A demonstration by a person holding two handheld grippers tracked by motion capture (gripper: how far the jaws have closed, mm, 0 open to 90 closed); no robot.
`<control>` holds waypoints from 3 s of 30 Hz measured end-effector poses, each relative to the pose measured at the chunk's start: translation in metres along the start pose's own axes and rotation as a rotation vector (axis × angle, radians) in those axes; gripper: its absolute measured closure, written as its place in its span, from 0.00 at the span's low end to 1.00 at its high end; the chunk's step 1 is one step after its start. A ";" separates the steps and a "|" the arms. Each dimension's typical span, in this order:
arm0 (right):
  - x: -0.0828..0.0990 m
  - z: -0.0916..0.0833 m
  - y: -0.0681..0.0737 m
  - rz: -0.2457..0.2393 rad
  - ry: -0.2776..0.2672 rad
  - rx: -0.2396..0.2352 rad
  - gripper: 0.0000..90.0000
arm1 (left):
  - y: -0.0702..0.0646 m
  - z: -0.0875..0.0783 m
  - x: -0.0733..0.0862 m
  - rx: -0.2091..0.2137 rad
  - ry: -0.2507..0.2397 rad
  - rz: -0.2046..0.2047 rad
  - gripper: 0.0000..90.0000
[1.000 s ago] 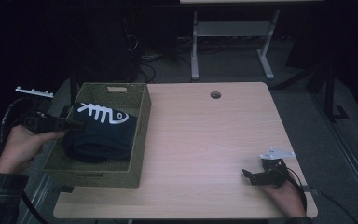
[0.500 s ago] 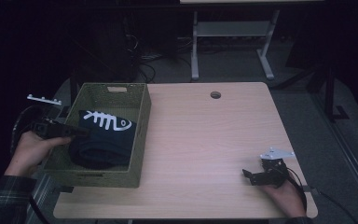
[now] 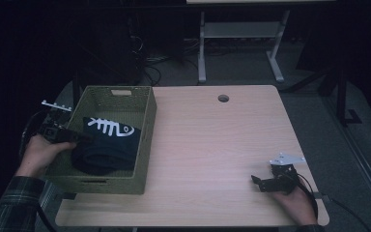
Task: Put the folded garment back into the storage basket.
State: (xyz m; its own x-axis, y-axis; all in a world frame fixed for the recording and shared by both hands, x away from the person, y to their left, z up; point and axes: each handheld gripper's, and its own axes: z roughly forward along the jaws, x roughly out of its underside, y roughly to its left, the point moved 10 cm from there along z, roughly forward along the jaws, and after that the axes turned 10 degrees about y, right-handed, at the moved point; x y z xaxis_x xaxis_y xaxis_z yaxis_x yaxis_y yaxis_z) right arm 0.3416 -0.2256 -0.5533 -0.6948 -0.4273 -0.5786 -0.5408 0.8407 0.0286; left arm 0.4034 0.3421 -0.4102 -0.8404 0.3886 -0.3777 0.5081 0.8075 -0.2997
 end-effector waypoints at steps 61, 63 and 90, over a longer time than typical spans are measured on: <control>0.000 0.000 0.000 0.000 0.002 -0.001 0.06 | -0.051 0.029 -0.048 -0.210 -0.096 0.090 0.15; 0.000 0.000 0.000 0.000 0.002 -0.001 0.06 | -0.059 0.033 -0.055 -0.206 -0.098 0.108 0.15; 0.000 0.000 0.000 0.001 0.002 -0.001 0.06 | -0.185 0.091 -0.080 -0.094 -0.141 0.279 0.15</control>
State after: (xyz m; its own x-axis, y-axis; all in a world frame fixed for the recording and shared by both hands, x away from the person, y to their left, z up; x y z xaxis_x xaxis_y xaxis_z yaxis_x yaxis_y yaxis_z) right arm 0.3413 -0.2255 -0.5533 -0.6965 -0.4268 -0.5768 -0.5405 0.8408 0.0305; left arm 0.3938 0.1215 -0.4044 -0.6333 0.5406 -0.5538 0.6900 0.7184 -0.0877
